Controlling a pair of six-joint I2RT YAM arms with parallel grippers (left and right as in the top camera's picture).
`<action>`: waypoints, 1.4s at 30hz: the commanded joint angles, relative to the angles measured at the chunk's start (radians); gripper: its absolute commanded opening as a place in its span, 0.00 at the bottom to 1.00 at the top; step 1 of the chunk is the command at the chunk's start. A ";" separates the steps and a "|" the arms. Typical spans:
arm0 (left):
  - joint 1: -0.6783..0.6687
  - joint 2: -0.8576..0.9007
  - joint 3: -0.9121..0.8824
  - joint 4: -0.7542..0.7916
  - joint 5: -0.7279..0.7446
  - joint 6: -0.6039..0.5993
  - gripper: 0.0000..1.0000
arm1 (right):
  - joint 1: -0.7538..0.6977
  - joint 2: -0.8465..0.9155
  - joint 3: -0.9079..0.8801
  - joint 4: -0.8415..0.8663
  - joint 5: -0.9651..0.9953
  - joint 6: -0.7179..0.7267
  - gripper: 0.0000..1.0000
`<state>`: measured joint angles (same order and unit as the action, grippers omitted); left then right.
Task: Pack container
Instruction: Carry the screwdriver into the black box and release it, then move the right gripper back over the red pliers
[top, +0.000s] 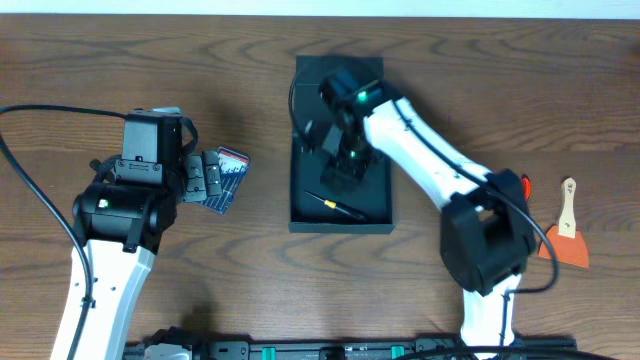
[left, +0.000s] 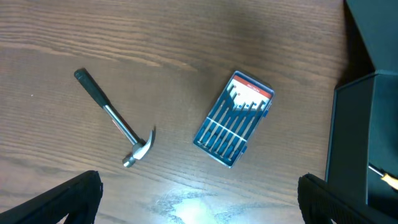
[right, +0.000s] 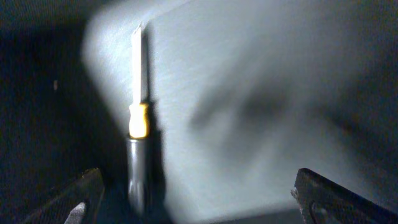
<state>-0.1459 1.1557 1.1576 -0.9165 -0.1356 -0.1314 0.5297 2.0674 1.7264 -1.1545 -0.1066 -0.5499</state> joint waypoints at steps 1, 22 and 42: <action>0.005 0.000 0.023 -0.002 -0.015 -0.009 0.98 | -0.053 -0.129 0.111 -0.023 0.132 0.209 0.99; 0.005 0.000 0.023 0.001 -0.015 -0.009 0.98 | -0.752 -0.354 -0.026 -0.293 0.219 0.367 0.99; 0.005 0.000 0.023 0.009 -0.015 -0.009 0.99 | -0.862 -0.354 -0.547 0.265 -0.008 0.032 0.99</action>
<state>-0.1459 1.1557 1.1580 -0.9089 -0.1356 -0.1314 -0.3313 1.7142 1.2095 -0.9192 -0.0494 -0.4679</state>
